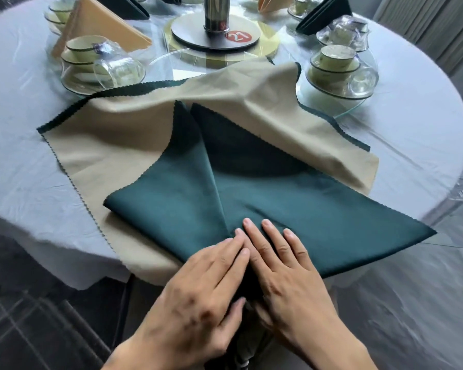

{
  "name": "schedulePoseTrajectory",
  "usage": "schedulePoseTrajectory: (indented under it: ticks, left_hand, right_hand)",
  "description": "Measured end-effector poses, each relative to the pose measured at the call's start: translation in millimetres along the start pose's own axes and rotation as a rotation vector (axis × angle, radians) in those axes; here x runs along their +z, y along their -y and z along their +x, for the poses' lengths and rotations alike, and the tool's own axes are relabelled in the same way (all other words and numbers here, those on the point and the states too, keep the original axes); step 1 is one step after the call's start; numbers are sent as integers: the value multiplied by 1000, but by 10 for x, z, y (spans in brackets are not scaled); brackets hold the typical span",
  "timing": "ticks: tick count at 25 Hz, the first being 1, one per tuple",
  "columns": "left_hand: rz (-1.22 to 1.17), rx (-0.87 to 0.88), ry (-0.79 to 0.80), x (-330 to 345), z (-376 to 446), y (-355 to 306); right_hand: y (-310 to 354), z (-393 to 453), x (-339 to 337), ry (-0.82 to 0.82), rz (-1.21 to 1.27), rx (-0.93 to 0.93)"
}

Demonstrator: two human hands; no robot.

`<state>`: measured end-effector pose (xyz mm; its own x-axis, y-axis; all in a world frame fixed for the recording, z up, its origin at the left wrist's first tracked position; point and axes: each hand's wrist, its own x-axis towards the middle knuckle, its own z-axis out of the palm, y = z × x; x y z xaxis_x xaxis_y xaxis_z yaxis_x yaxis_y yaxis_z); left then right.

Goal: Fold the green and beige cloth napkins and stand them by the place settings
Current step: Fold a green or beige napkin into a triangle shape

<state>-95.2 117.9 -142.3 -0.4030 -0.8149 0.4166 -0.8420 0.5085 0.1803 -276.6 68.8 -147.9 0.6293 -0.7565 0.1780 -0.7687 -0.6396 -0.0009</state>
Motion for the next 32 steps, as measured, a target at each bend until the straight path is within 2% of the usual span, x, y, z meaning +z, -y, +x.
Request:
schedulePoseTrajectory:
  ticks: [3, 6, 11, 14, 17, 19, 22, 24, 27, 32]
  left_hand:
    - [79, -7, -26, 195, -69, -18]
    - [108, -21, -118, 324, -61, -81]
    - [95, 55, -120, 187, -126, 126]
    - [115, 129, -79, 18, -231, 457]
    - [128, 110, -93, -42, -318, 593]
    - [121, 93, -112, -2, -361, 551]
    - [123, 78, -167, 1, -464, 503]
    - [119, 69, -188, -21, -489, 495]
    - [73, 62, -226, -62, -496, 477]
    - [19, -16, -235, -98, -315, 433]
  right_hand:
    - [-103, -44, -55, 8, 94, -53]
    - [-323, -105, -155, -16, 141, -88]
    - [-1103, -374, -459, -112, 198, 43]
    - [-1570, -444, -803, -35, 467, 186]
    - [-1790, -249, -1045, 58, 759, 276]
    - [-1834, 32, -1122, 5, 879, 350]
    - [-1669, 637, -1185, -120, 1158, 368]
    - [-1484, 1088, -1162, -166, 1258, 374]
    - [-1058, 1739, -993, -136, 1112, 364]
    - [-490, 2193, -777, -197, 495, 280]
